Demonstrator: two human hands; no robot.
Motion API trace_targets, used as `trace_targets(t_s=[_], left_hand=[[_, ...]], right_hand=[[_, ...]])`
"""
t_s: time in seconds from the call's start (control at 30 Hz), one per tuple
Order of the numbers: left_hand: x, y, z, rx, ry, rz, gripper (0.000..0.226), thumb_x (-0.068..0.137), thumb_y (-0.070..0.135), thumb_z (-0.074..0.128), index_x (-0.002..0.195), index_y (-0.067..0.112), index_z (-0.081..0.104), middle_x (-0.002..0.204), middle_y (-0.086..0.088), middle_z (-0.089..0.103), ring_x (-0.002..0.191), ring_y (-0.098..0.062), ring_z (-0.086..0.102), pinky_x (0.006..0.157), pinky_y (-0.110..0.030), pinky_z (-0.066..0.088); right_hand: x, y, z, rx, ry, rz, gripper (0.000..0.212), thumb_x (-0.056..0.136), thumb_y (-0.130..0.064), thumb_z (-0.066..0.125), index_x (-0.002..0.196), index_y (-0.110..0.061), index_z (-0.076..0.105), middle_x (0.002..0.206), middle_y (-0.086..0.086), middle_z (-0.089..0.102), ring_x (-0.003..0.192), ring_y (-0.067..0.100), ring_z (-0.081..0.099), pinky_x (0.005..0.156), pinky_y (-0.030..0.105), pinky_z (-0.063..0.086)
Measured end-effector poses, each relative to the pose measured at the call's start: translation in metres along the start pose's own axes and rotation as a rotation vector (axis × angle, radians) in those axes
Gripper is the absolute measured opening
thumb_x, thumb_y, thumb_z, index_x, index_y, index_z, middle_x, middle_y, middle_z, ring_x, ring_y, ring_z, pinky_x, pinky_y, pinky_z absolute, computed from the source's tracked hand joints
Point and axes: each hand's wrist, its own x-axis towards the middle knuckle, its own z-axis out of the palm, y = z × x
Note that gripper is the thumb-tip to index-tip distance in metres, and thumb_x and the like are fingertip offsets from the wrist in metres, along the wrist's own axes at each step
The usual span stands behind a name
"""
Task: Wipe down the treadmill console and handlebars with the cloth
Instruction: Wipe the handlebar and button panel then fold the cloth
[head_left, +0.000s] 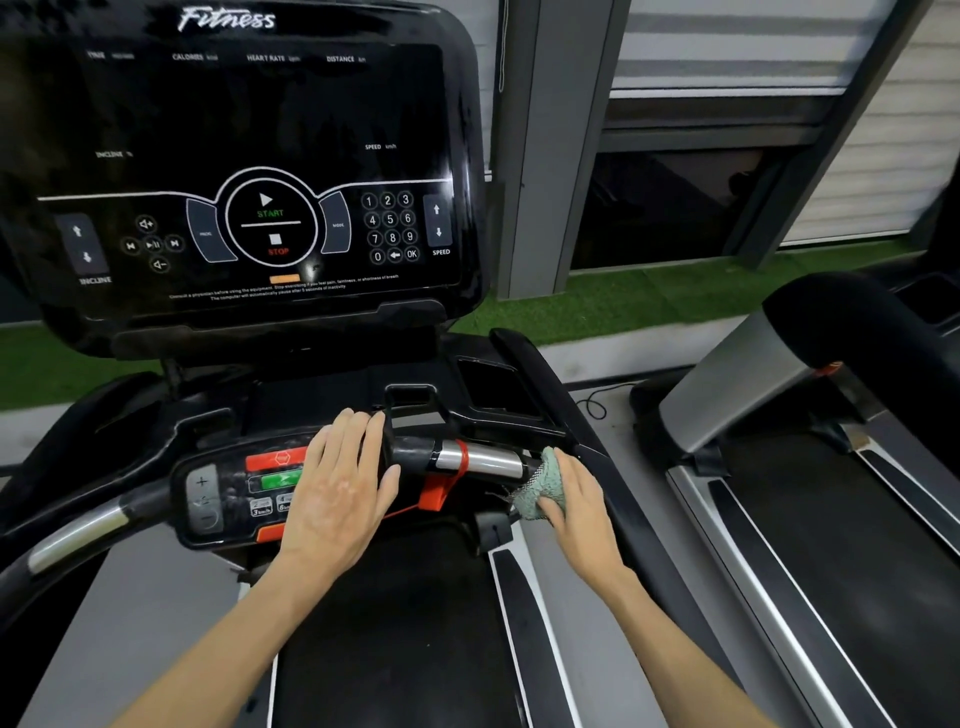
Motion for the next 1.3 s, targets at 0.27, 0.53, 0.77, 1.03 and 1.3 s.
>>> trace_targets(t_s=[0.27, 0.53, 0.77, 1.03, 1.3], left_hand=[[0.0, 0.002, 0.003, 0.005, 0.016, -0.006, 0.059, 0.099, 0.036, 0.033, 0.142, -0.004, 0.04, 0.137, -0.023, 0.047, 0.134, -0.037, 0.041, 0.115, -0.048, 0.031], [0.001, 0.002, 0.005, -0.012, 0.033, -0.012, 0.058, 0.098, 0.035, 0.033, 0.141, -0.003, 0.042, 0.136, -0.022, 0.049, 0.134, -0.037, 0.042, 0.116, -0.047, 0.031], [0.002, 0.002, 0.004, -0.019, 0.027, -0.015, 0.059, 0.098, 0.036, 0.032, 0.14, -0.004, 0.042, 0.135, -0.023, 0.049, 0.133, -0.038, 0.043, 0.114, -0.049, 0.033], [0.0, 0.002, 0.006, -0.022, 0.029, -0.022, 0.059, 0.098, 0.037, 0.031, 0.141, -0.003, 0.044, 0.137, -0.022, 0.05, 0.134, -0.036, 0.043, 0.115, -0.047, 0.033], [-0.001, 0.001, 0.004, 0.001, 0.016, -0.011, 0.062, 0.098, 0.039, 0.031, 0.142, -0.003, 0.042, 0.139, -0.021, 0.049, 0.136, -0.035, 0.042, 0.115, -0.046, 0.031]], right_hand=[[-0.004, -0.008, 0.01, 0.135, 0.06, 0.096, 0.051, 0.1, -0.005, 0.039, 0.149, -0.018, 0.033, 0.148, -0.003, 0.038, 0.139, 0.012, 0.031, 0.117, 0.039, 0.027], [0.02, -0.076, 0.019, 0.116, 0.203, -0.051, 0.045, 0.091, -0.004, 0.035, 0.127, -0.021, 0.055, 0.113, -0.013, 0.056, 0.105, 0.005, 0.052, 0.098, 0.021, 0.035], [0.038, -0.083, 0.016, 0.081, 0.069, -0.24, 0.041, 0.094, -0.011, 0.038, 0.129, -0.017, 0.058, 0.122, -0.003, 0.063, 0.114, 0.01, 0.056, 0.102, 0.027, 0.041], [0.024, -0.03, 0.016, 0.082, 0.163, 0.247, 0.026, 0.083, -0.008, 0.039, 0.086, -0.025, 0.058, 0.074, -0.009, 0.059, 0.071, 0.011, 0.057, 0.075, 0.047, 0.05], [0.034, -0.139, 0.024, -0.055, 0.162, -0.054, 0.049, 0.086, -0.027, 0.025, 0.113, -0.013, 0.064, 0.106, 0.001, 0.064, 0.098, 0.019, 0.058, 0.087, 0.039, 0.042]])
